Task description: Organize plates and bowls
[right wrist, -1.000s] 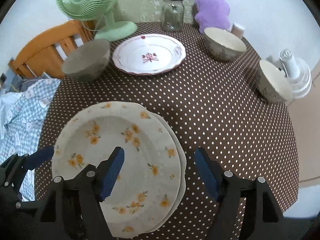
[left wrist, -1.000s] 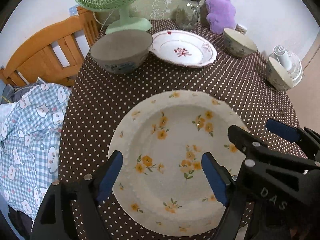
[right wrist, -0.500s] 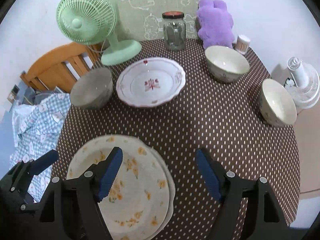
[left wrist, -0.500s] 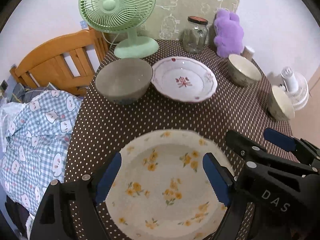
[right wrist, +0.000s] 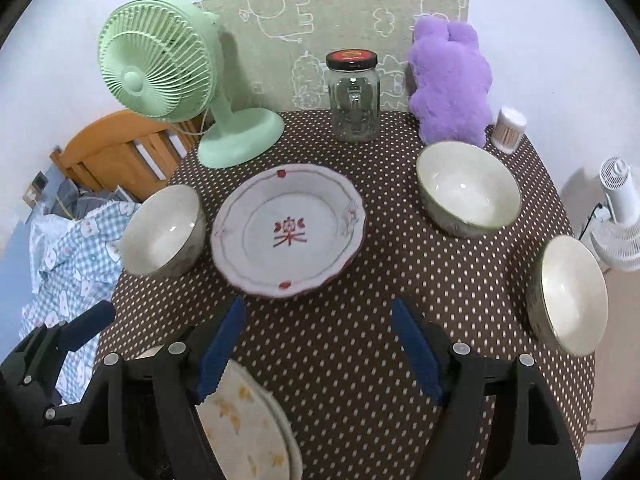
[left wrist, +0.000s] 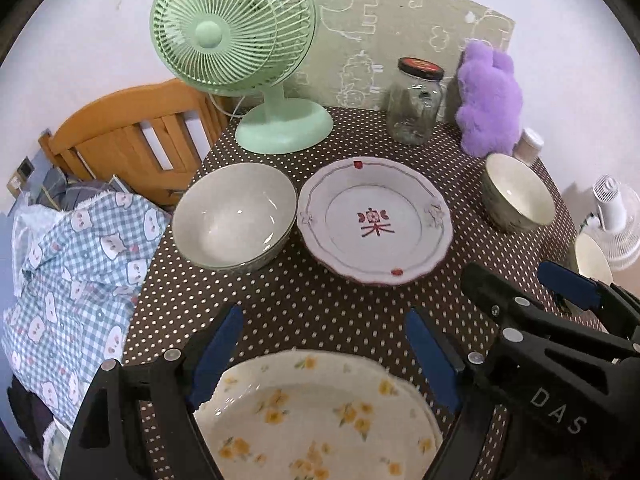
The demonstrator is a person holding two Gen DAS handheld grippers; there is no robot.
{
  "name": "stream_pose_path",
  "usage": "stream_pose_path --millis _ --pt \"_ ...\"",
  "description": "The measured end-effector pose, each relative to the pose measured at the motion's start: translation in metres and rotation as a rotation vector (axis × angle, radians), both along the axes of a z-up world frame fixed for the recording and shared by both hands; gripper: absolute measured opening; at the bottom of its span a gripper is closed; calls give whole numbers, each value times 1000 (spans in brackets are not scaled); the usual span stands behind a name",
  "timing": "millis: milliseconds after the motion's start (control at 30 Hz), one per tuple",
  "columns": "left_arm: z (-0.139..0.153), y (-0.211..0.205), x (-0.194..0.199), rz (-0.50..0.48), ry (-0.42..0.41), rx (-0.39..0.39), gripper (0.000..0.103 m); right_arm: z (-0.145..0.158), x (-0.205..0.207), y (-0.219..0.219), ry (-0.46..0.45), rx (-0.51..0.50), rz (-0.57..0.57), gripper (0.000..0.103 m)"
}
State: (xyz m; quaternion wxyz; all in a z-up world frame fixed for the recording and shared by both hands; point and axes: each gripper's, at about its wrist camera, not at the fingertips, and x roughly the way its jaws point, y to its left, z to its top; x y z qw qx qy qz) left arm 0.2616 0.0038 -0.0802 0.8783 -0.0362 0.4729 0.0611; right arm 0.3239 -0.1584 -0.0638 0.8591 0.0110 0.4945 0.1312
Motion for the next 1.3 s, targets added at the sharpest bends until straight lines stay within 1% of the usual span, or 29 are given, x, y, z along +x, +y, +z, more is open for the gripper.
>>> stream_pose_path --millis 100,300,333,400,467,500,633,700,767,833,867,967,1000,1067,1300 --pt "-8 0 13 19 2 -14 84 -8 17 0 -4 -13 -4 79" --pt "-31 -3 40 54 27 -28 78 -31 47 0 19 -30 -12 79" --pt "-34 -4 43 59 34 -37 75 -35 50 0 26 -32 -12 79" --pt "-43 -4 49 62 52 -64 74 -45 57 1 44 -35 -13 79" --pt "-52 -5 54 71 67 -74 73 -52 61 2 55 -33 -17 78" --pt "-55 -5 56 74 71 -73 72 -56 63 3 61 -32 -18 76" --pt "-70 -4 67 83 104 -67 70 -74 73 4 96 -33 -25 62" --pt "-72 -5 70 80 91 -60 71 -80 78 3 104 -18 -48 59" --pt "-74 -7 75 74 93 -35 71 -85 84 4 117 -15 -53 58" --pt "-76 -7 80 71 100 -28 70 -89 89 6 124 -19 -49 50" --pt "-77 -6 82 70 102 -26 70 -91 91 8 126 -20 -44 49" --pt "-81 -6 87 65 109 -14 70 -94 95 12 131 -33 -32 39" --pt "-83 -6 91 60 110 -8 70 -96 97 14 134 -41 -30 34" --pt "-83 -7 93 55 113 -8 69 -97 96 16 131 -60 -28 34" --pt "-82 -13 89 46 134 -29 69 -94 94 6 159 -41 -39 31"
